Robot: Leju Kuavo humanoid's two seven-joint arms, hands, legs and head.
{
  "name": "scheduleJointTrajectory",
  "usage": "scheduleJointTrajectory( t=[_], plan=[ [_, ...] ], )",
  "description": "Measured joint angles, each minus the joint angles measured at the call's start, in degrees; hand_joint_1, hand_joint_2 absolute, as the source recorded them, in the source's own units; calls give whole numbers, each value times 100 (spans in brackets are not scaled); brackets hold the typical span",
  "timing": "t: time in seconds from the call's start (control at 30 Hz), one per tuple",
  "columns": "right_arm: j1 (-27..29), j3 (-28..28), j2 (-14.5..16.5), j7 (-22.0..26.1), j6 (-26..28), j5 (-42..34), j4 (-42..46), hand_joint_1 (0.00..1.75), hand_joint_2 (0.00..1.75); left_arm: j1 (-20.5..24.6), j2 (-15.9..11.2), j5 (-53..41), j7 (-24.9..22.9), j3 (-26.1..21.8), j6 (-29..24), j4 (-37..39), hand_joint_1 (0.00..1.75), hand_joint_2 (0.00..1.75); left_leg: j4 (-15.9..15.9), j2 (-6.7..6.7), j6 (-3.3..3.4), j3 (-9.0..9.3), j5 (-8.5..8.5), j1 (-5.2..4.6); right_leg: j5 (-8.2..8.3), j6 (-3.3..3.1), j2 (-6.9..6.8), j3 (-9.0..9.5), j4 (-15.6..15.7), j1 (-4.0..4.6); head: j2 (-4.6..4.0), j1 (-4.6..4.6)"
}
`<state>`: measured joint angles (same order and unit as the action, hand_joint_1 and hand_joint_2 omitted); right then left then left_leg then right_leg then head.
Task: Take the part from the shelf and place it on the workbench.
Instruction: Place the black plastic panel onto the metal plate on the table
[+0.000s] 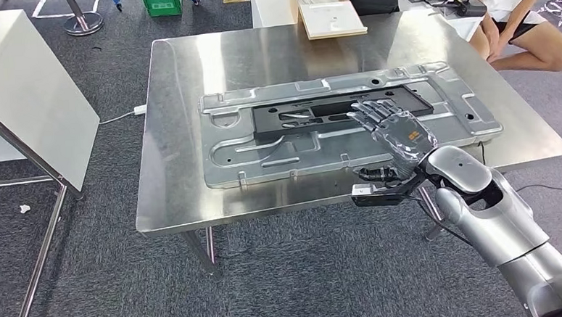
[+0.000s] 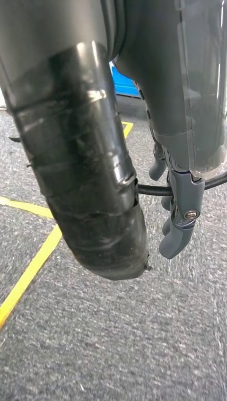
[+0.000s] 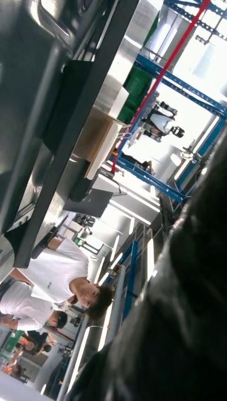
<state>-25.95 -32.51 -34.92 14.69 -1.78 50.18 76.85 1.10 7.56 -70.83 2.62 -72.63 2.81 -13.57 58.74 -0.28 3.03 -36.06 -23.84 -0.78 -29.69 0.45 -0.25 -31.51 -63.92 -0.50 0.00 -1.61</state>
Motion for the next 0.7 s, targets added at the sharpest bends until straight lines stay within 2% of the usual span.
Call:
scheduleJointTrajectory(
  t=[0.03, 0.07, 0.13, 0.17, 0.2, 0.23, 0.3, 0.33, 0.37, 0.4, 0.43, 0.47, 0.5, 0.53, 0.57, 0.6, 0.63, 0.67, 0.7],
  plan=[
    [-12, 4, -2, -1, 3, 0, 2, 0, 0, 0, 7, -1, -1, -8, 5, 0, 0, 0, 5, -2, -23, -25, 43, -5, -23, -40, 1, 195, 305, 28, 0, 1],
    [-27, 7, -6, -1, 5, 0, 5, 0, 0, 0, 13, -1, -1, -19, 11, 0, 0, 0, -2, -3, -54, -37, 87, -2, -66, -67, 1, 289, 489, 49, 0, -1],
    [-43, 11, -11, -3, 8, 0, 9, 0, 0, -1, 14, 2, 3, -42, 25, 0, 0, 0, -30, -6, -121, -56, 172, 3, 20, -101, -10, 287, 596, 45, 0, -2],
    [-53, 11, -11, -4, 7, 0, 10, 0, 0, -1, 15, 5, 11, -54, 33, 0, 0, 0, -5, -8, -156, -90, 133, 5, 86, -132, -21, 250, 645, 25, 0, -3],
    [-58, 10, -9, -7, 5, 1, 12, 0, 0, 0, 17, 9, 22, -61, 42, 0, 0, 0, 95, -9, -192, -147, -13, 9, 168, -171, -34, 194, 688, -1, 0, -3],
    [-60, 11, -6, -9, 4, 2, 13, 0, 0, 2, 19, 16, 37, -68, 49, 0, 0, 0, 297, -10, -231, -223, -261, 20, 254, -201, -47, 123, 726, -28, 0, -2],
    [-61, 13, -5, -13, 3, 2, 15, 0, 0, 5, 16, 30, 72, -75, 53, 0, 0, 0, 946, -6, -314, -376, -831, 75, 391, -223, -56, -44, 727, -27, 0, -1],
    [-57, 14, -5, -13, 3, 2, 15, 0, 0, 5, 12, 39, 91, -78, 48, 0, 0, 0, 1272, -5, -353, -417, -966, 103, 454, -211, -59, -128, 714, -31, 0, 1],
    [-53, 14, -5, -13, 3, 2, 15, 0, 0, 7, 9, 47, 107, -80, 42, 0, 0, 0, 1489, -4, -388, -403, -947, 130, 516, -193, -64, -220, 693, -38, 0, 0],
    [-49, 14, -5, -13, 3, 2, 15, 0, 0, 10, 7, 55, 118, -81, 37, 0, 0, 0, 1533, -4, -417, -306, -799, 155, 577, -168, -68, -319, 664, -51, 0, 1],
    [-47, 14, -5, -13, 3, 2, 15, 0, 0, 13, 7, 58, 126, -81, 34, 0, 0, 0, 1396, -3, -442, -118, -617, 179, 633, -136, -70, -418, 627, -65, 0, 0],
    [-46, 16, -8, -13, 4, 2, 18, 0, 0, 20, 8, 60, 131, -81, 33, 0, 0, 0, 1073, -3, -459, 167, -506, 202, 680, -99, -71, -513, 580, -77, 0, 1],
    [-45, 25, -14, -13, 5, 2, 25, 0, 0, 24, 6, 61, 134, -82, 33, -1, 0, 0, 637, -7, -462, 494, -511, 205, 718, -62, -73, -590, 528, -84, 0, 0],
    [-45, 36, -20, -13, 7, 2, 32, 0, 0, 29, 4, 61, 137, -83, 32, -2, 0, 0, 268, -11, -432, 743, -591, 198, 758, -20, -75, -639, 490, -85, 0, 0],
    [-45, 45, -26, -13, 8, 1, 40, 0, 0, 32, 2, 61, 138, -84, 31, -3, 0, 0, 2, -15, -390, 902, -682, 180, 803, 23, -79, -667, 472, -83, 0, -1],
    [-45, 52, -30, -13, 9, 1, 45, 0, 0, 30, -1, 61, 138, -85, 30, -5, 0, 0, -125, -18, -330, 947, -719, 153, 859, 68, -82, -680, 478, -84, 0, -2],
    [-40, 54, -32, -13, 9, 0, 45, 0, 0, 27, -1, 61, 138, -86, 30, -5, 0, 0, -141, -12, -255, 903, -682, 151, 906, 112, -82, -689, 497, -93, 0, -1],
    [-31, 53, -33, -13, 9, 0, 44, 0, 0, 25, -1, 61, 138, -87, 30, -6, 0, 0, -152, 1, -195, 851, -618, 151, 870, 146, -74, -716, 482, -105, 0, -2],
    [-22, 53, -36, -14, 8, 0, 43, 0, 0, 24, 0, 61, 138, -88, 30, -6, 0, 0, -164, 15, -129, 791, -544, 155, 722, 169, -62, -766, 391, -116, 0, -4]
  ],
)
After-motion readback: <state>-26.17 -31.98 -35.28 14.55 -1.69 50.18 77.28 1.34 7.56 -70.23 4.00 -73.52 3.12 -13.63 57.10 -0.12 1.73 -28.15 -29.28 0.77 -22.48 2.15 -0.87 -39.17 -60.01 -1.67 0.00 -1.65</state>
